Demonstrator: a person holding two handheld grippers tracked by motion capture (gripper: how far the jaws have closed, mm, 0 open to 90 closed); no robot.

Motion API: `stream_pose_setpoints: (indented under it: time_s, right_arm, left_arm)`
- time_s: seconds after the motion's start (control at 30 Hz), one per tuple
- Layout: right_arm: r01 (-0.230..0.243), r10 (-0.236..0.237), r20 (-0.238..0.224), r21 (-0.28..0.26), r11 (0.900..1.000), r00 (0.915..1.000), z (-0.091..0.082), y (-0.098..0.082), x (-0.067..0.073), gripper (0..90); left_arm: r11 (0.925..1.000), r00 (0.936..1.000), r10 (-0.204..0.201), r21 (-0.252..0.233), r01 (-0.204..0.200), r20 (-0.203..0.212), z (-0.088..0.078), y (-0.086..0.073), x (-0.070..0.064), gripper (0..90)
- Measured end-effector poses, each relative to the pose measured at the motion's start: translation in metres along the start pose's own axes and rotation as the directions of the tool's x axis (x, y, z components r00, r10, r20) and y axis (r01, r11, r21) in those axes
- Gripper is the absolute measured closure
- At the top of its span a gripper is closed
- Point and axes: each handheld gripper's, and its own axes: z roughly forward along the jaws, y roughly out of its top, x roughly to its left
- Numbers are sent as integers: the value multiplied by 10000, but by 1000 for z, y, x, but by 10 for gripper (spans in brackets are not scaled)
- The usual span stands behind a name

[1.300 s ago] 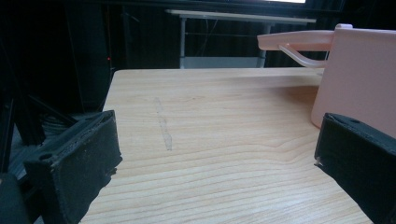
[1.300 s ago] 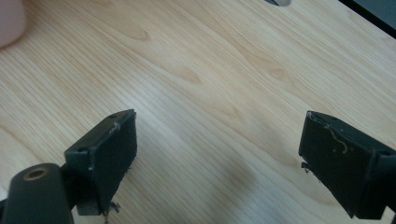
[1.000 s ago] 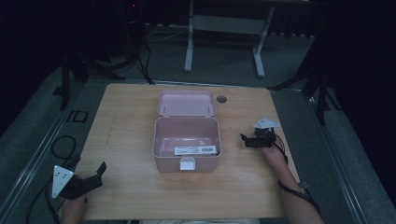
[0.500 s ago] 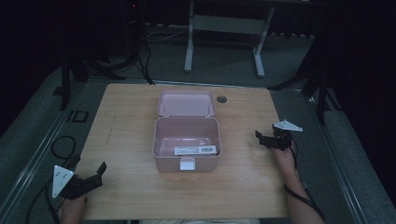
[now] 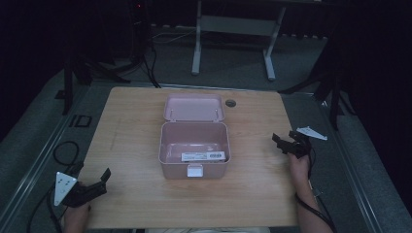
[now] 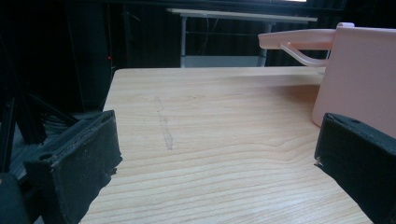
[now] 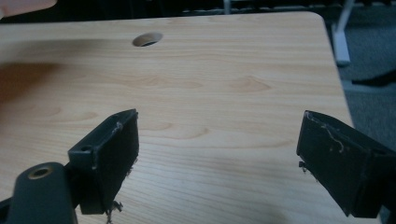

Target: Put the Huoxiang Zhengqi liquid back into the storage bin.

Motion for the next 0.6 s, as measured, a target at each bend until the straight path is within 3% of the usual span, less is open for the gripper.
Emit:
stream_pose_setpoints:
  time_s: [0.03,0.07,0.13,0.6]
  right_arm:
    - [-481,481,-6,16,9988,9988,-1,-2,-6,126]
    - [-481,481,-6,16,9988,9988,-1,-2,-6,126]
    - [-947,947,12,139,9954,9955,-1,-6,-12,126]
    - [-862,864,-27,386,9955,9963,4,-6,-11,127]
  left_arm:
    - [10000,10000,2,4,-2,-5,0,0,0,2]
    - [10000,10000,-2,-1,2,-3,0,0,0,2]
    - [10000,10000,-2,0,2,4,0,0,0,2]
    - [10000,10000,-42,-50,42,34,0,0,0,2]
